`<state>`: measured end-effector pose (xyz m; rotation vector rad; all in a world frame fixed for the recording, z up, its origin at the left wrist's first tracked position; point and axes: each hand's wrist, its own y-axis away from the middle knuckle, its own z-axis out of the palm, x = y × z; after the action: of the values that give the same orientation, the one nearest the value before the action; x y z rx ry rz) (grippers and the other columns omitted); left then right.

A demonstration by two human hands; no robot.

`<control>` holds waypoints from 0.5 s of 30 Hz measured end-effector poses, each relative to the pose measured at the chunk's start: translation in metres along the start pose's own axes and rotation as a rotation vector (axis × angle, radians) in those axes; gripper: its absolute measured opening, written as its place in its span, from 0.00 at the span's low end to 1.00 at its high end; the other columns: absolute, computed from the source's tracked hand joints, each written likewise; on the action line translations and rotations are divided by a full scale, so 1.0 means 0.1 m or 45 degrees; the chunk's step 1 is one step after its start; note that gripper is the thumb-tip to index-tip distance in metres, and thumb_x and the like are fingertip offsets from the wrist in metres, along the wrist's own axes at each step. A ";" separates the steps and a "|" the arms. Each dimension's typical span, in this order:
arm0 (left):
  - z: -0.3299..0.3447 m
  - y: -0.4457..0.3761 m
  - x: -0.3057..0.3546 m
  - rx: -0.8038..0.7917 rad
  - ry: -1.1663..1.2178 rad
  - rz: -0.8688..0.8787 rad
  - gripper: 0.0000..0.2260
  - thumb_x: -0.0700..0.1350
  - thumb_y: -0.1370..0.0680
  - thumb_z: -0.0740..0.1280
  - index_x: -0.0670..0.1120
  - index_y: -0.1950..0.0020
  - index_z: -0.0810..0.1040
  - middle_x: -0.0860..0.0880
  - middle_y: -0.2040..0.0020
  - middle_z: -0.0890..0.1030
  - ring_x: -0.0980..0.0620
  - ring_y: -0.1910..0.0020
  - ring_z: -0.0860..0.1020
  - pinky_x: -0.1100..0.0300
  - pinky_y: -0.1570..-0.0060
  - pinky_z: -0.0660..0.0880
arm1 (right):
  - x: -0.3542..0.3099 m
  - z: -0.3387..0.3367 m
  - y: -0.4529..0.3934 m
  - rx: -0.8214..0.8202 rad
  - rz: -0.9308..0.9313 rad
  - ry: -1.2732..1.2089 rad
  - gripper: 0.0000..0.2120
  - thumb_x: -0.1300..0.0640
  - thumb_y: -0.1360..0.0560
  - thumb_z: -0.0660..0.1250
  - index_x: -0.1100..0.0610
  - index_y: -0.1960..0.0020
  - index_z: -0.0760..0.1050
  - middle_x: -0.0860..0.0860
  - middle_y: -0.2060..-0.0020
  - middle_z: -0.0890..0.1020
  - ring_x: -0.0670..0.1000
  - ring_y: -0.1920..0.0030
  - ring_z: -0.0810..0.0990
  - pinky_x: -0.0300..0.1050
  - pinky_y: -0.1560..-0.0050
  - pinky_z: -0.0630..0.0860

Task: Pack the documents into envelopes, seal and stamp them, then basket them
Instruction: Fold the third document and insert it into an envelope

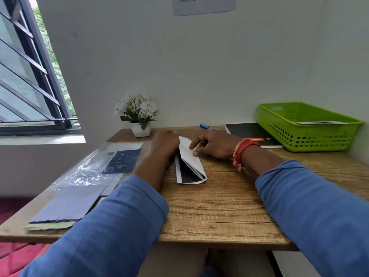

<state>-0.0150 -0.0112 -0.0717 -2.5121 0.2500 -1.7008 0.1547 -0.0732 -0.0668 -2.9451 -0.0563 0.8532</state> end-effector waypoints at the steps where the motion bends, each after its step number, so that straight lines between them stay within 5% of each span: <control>1: -0.01 0.01 -0.01 0.032 -0.008 0.002 0.09 0.45 0.20 0.64 0.47 0.45 0.83 0.47 0.47 0.83 0.46 0.46 0.80 0.53 0.44 0.78 | 0.00 0.00 -0.01 0.000 0.007 0.018 0.10 0.46 0.24 0.71 0.43 0.43 0.81 0.41 0.53 0.79 0.43 0.50 0.78 0.40 0.50 0.72; 3: -0.02 -0.02 -0.05 0.039 -0.041 0.031 0.12 0.44 0.21 0.66 0.48 0.38 0.82 0.47 0.43 0.83 0.46 0.44 0.80 0.51 0.40 0.77 | -0.01 0.00 -0.01 0.008 0.025 0.055 0.10 0.46 0.23 0.70 0.44 0.42 0.81 0.40 0.54 0.78 0.43 0.51 0.77 0.39 0.51 0.70; 7: -0.06 -0.04 -0.03 -0.103 -0.250 0.110 0.10 0.44 0.21 0.68 0.50 0.42 0.85 0.49 0.43 0.84 0.54 0.52 0.79 0.58 0.49 0.76 | 0.03 -0.02 0.02 0.055 0.052 0.064 0.09 0.46 0.22 0.69 0.45 0.43 0.81 0.41 0.52 0.79 0.43 0.50 0.77 0.39 0.49 0.71; 12: -0.05 -0.04 -0.03 -0.191 -0.538 0.180 0.12 0.43 0.19 0.68 0.52 0.37 0.83 0.51 0.34 0.79 0.52 0.41 0.76 0.60 0.49 0.68 | 0.01 -0.01 0.04 0.080 0.063 0.139 0.10 0.47 0.23 0.70 0.47 0.43 0.81 0.41 0.55 0.77 0.42 0.53 0.77 0.34 0.56 0.69; 15: 0.02 -0.04 -0.05 -0.250 -0.735 0.246 0.14 0.47 0.19 0.69 0.53 0.33 0.79 0.50 0.31 0.76 0.49 0.34 0.74 0.57 0.40 0.71 | -0.02 0.02 0.02 0.105 0.086 0.201 0.11 0.46 0.23 0.70 0.48 0.43 0.80 0.42 0.55 0.77 0.43 0.52 0.76 0.36 0.57 0.69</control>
<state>-0.0146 -0.0067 -0.0761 -2.8676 0.5998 -0.8665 0.1514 -0.0747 -0.0677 -2.9396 0.0853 0.6117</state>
